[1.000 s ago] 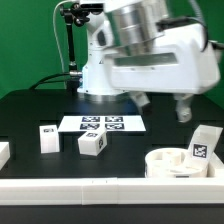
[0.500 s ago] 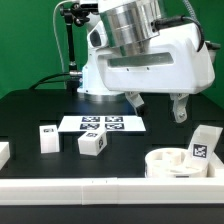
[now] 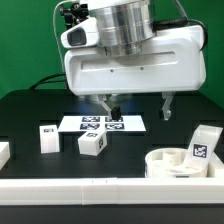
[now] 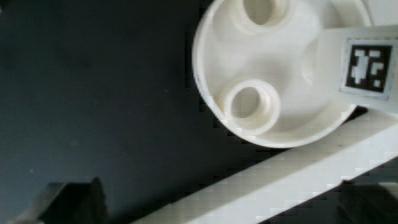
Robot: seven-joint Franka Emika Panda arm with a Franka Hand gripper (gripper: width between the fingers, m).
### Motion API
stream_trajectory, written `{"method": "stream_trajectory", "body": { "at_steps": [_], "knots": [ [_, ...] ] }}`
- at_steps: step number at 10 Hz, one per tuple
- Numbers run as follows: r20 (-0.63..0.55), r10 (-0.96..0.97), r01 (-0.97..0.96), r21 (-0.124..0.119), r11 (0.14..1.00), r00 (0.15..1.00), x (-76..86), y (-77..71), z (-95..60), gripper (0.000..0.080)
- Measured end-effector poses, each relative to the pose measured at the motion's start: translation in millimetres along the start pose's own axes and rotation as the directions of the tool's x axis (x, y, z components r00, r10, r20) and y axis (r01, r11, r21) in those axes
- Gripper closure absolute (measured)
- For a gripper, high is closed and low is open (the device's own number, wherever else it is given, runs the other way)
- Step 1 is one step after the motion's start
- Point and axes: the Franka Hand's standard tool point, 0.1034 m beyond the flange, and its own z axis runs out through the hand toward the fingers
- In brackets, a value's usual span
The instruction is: Assemble stool
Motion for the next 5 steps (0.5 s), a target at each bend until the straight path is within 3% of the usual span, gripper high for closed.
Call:
{"method": "stream_trajectory", "body": {
  "at_steps": [3, 5],
  "knots": [
    [0.001, 0.005, -0.005, -0.003, 1.000, 1.000, -0.3, 4.0, 0.4, 0.0150],
    [0.009, 0.038, -0.038, -0.026, 0.999, 0.999, -5.2, 43.5, 4.6, 0.0150]
  ]
}}
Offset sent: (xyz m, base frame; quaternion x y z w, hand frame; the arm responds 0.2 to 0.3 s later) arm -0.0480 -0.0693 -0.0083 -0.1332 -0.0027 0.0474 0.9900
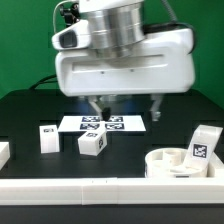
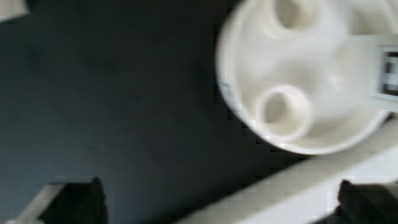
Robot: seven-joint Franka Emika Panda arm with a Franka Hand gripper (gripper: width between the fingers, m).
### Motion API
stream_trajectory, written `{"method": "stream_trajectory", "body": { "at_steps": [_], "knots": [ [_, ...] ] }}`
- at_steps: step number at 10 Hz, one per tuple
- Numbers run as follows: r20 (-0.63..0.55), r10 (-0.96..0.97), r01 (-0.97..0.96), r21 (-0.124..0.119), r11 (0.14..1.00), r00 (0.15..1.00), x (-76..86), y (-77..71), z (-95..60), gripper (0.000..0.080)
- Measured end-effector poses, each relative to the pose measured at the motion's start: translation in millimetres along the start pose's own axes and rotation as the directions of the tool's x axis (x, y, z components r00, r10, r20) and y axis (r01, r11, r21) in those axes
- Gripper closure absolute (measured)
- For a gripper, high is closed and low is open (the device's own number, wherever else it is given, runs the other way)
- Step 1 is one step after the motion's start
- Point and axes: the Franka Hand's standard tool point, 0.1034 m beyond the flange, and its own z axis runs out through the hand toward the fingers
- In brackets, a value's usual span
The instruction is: Assemble stool
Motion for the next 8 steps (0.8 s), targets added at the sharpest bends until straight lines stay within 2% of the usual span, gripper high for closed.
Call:
{"method": "stream_trajectory", "body": {
  "at_steps": [2, 3, 5, 8],
  "knots": [
    [0.018, 0.031, -0.032, 0.002, 1.000, 0.999, 7.4, 44.3, 2.9, 0.0150],
    [0.011, 0.033, -0.033, 0.005, 0.999, 0.999, 10.8, 53.3, 2.8, 0.0150],
    [0.014, 0.021, -0.022, 0.005, 1.000, 1.000, 8.0, 45.2, 4.4, 0.0150],
    [0.013, 0.023, -0.023, 0.005, 1.000, 1.000, 7.4, 49.4, 7.4, 0.0150]
  ]
}}
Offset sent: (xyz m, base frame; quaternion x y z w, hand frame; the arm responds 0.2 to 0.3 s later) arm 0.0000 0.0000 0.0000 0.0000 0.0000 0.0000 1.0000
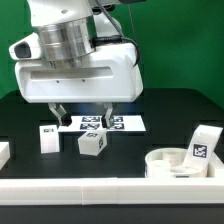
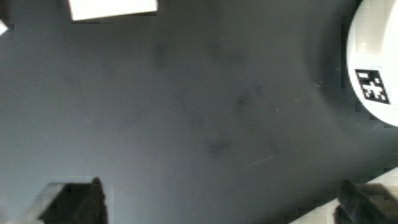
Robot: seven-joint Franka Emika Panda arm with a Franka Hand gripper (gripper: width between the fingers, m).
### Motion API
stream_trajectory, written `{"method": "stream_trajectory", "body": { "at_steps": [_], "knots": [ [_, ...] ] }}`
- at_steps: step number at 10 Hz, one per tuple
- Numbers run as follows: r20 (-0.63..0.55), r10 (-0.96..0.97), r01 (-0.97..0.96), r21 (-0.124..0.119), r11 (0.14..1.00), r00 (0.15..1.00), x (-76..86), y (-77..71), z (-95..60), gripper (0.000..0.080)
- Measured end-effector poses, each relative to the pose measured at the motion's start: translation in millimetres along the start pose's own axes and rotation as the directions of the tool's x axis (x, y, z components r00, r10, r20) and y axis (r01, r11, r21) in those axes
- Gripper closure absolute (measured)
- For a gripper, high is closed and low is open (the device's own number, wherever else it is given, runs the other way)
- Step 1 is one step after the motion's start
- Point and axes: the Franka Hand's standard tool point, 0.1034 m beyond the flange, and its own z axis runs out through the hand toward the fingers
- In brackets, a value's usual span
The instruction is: Assemble stool
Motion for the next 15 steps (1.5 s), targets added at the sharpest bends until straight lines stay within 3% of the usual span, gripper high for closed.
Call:
{"method": "stream_trajectory", "body": {
  "at_steps": [3, 7, 8, 11, 15],
  "knots": [
    [-0.010, 0.037, -0.037, -0.017, 0.999, 0.999, -19.5, 31.4, 29.0, 0.0150],
    [0.011, 0.034, -0.033, -0.021, 0.999, 0.999, -23.4, 34.1, 32.8, 0.0150],
    [0.128, 0.042, -0.040, -0.021, 0.999, 0.991, -33.1, 35.8, 33.6, 0.0150],
    [0.350, 0.064, -0.058, -0.026, 0.998, 0.935, -33.9, 43.2, 37.1, 0.0150],
    [0.553, 0.059, -0.044, -0.041, 0.998, 0.831, -47.5, 39.4, 45.3, 0.0150]
  ]
}}
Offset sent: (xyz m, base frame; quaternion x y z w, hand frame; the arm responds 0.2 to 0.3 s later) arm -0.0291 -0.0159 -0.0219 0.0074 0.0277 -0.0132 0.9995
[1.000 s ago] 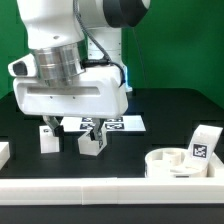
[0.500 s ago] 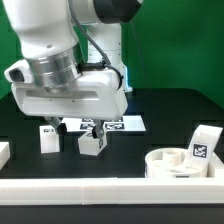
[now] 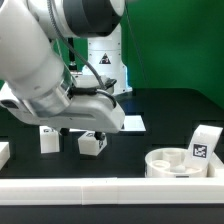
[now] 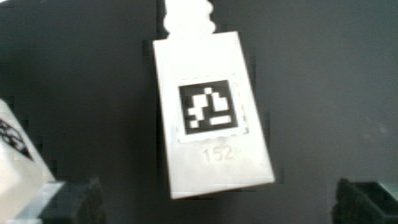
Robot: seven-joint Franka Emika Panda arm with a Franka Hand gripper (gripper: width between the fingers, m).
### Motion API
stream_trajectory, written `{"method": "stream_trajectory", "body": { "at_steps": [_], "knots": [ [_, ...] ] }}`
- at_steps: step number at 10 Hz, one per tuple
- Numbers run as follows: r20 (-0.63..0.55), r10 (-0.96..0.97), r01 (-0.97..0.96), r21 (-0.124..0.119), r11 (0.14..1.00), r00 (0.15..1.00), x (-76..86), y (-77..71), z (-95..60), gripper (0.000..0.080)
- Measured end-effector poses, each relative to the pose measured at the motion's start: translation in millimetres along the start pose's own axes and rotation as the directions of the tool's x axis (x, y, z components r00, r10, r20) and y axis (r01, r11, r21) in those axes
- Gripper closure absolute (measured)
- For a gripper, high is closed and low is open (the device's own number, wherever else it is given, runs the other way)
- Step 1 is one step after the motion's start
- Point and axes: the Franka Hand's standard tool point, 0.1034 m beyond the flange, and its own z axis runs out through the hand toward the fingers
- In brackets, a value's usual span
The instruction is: Assemble stool
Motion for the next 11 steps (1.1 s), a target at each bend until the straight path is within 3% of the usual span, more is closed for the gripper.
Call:
{"method": "stream_trajectory", "body": {
  "at_steps": [4, 11],
  "knots": [
    [0.196, 0.001, 0.002, -0.017, 1.000, 0.981, 0.3, 4.5, 10.8, 0.0150],
    [0.188, -0.045, 0.052, -0.029, 0.998, 0.981, 6.2, -3.1, 30.4, 0.0150]
  ]
}}
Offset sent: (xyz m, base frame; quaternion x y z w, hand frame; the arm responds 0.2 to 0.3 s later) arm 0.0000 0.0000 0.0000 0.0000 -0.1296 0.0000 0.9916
